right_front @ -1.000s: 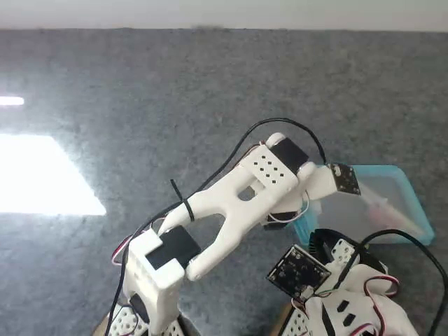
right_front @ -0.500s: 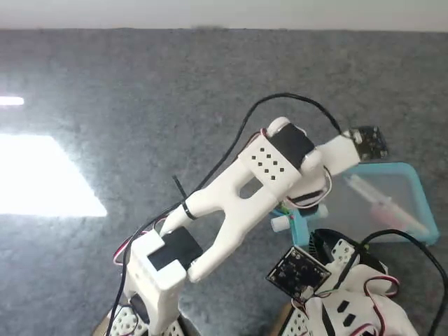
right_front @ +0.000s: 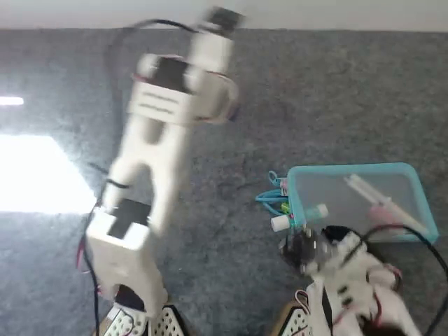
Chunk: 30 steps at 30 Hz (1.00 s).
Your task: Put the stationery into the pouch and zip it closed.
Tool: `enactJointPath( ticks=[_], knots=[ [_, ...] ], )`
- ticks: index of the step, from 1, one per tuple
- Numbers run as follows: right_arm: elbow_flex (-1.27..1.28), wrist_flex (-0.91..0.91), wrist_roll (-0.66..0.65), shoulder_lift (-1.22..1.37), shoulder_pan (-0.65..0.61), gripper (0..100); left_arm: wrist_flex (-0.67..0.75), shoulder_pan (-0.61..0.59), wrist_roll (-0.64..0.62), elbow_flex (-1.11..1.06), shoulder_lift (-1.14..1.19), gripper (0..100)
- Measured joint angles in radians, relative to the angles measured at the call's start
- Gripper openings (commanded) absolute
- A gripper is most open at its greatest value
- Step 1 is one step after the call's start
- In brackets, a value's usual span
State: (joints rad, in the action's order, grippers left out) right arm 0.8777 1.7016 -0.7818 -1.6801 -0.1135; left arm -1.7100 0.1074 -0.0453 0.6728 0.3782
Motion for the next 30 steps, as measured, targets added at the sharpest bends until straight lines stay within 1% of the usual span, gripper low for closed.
enactJointPath(
  ticks=[3, 6, 8, 13, 15, 17, 24, 30],
  knots=[
    [0.000, -0.086, 0.032, 0.186, -0.006, 1.2, 0.003, -0.115, -0.043, -0.051, 0.000, 22],
    [-0.040, -0.144, 0.072, 0.431, -0.009, 1.3, 0.015, -0.173, -0.058, -0.135, 0.000, 22],
    [-0.078, -0.150, 0.107, 0.606, -0.069, 3.2, 0.052, -0.196, -0.058, -0.198, 0.000, 22],
    [-0.138, -0.149, 0.238, 0.947, -0.298, 14.8, 0.163, -0.239, -0.058, -0.334, 0.000, 22],
    [-0.140, -0.126, 0.275, 1.048, -0.344, 14.7, 0.184, -0.250, -0.058, -0.356, 0.002, 22],
    [-0.140, -0.112, 0.288, 1.096, -0.358, 14.8, 0.193, -0.250, -0.060, -0.362, 0.002, 22],
    [-0.140, -0.098, 0.296, 1.097, -0.373, 15.5, 0.196, -0.245, -0.060, -0.362, 0.002, 22],
    [-0.140, -0.169, 0.301, 1.157, -0.374, 28.2, 0.196, -0.245, -0.060, -0.365, 0.002, 22]
  ],
)
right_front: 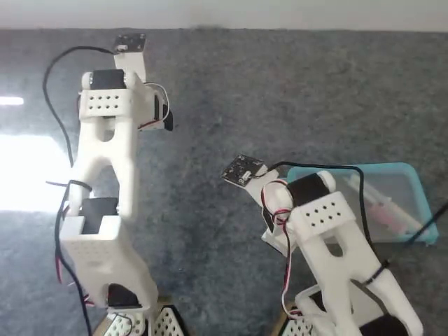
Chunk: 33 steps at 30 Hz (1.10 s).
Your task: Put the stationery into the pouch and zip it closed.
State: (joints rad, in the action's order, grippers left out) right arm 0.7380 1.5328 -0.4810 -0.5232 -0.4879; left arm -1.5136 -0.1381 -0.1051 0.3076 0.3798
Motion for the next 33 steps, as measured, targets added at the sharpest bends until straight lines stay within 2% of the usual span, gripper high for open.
enactJointPath(
  ticks=[9, 19, 26, 33],
  knots=[
    [-0.002, -0.140, 0.002, 0.155, 0.025, 26.0, 0.000, 0.000, 0.000, -0.017, 0.000, 22],
    [-0.002, -0.241, -0.003, 0.163, 0.275, 25.5, 0.000, -0.002, 0.005, -0.017, 0.000, 22],
    [-0.002, -0.249, -0.014, 0.163, 0.296, 12.4, 0.000, 0.025, 0.006, -0.017, 0.000, 22],
    [0.014, -0.255, -0.069, 0.161, 0.296, 18.4, 0.000, 0.026, 0.011, -0.017, 0.000, 22]
  ],
)
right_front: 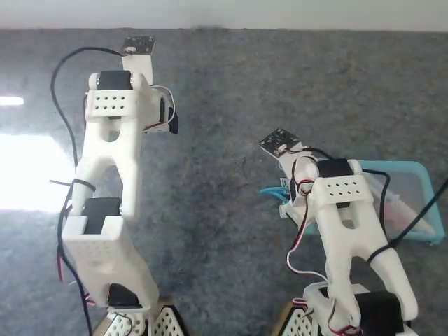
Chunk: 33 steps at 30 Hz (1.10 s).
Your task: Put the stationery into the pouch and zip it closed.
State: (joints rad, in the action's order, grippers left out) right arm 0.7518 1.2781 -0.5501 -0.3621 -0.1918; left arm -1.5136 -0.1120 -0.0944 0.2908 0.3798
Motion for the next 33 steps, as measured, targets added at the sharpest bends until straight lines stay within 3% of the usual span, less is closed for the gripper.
enactJointPath(
  ticks=[15, 21, 27, 33],
  knots=[
    [0.130, -0.094, -0.074, -0.026, -0.029, 18.1, 0.000, 0.000, 0.000, 0.000, 0.000, 22],
    [0.144, -0.160, -0.075, -0.026, 0.066, 6.3, 0.000, 0.000, 0.000, 0.000, 0.000, 22],
    [0.198, -0.210, -0.114, -0.028, 0.101, 19.0, 0.000, 0.000, 0.000, 0.000, 0.000, 22],
    [0.210, -0.144, -0.118, -0.078, -0.026, 21.2, 0.000, 0.000, 0.000, 0.000, 0.000, 22]
  ],
)
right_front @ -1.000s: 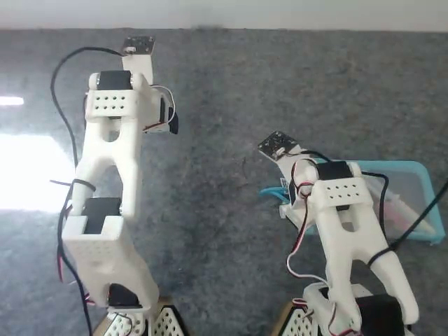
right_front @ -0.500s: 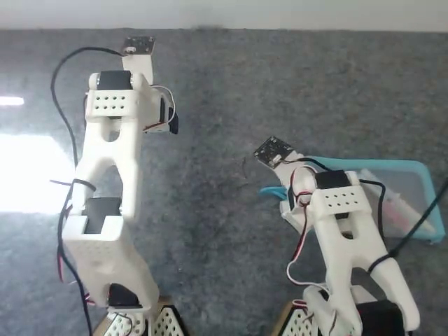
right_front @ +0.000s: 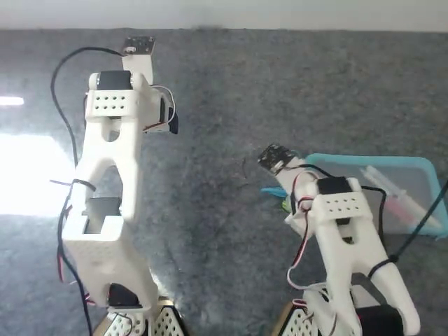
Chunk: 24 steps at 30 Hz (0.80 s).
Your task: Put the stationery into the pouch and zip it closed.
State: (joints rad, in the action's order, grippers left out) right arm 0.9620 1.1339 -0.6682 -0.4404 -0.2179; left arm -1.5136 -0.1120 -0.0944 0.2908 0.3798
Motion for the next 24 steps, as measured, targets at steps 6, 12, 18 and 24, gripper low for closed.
enactJointPath(
  ticks=[6, 12, 18, 24],
  knots=[
    [0.035, 0.021, 0.015, -0.051, -0.032, 20.9, 0.000, 0.000, 0.000, -0.014, 0.000, 22],
    [0.034, 0.011, -0.017, -0.049, 0.052, 13.9, 0.000, 0.000, 0.000, -0.014, 0.000, 22],
    [0.038, -0.044, -0.015, -0.049, 0.121, 3.0, 0.000, 0.002, 0.000, -0.014, 0.000, 22],
    [0.038, -0.044, -0.017, -0.049, 0.124, 0.7, 0.000, 0.002, 0.000, -0.014, 0.000, 22]
  ],
)
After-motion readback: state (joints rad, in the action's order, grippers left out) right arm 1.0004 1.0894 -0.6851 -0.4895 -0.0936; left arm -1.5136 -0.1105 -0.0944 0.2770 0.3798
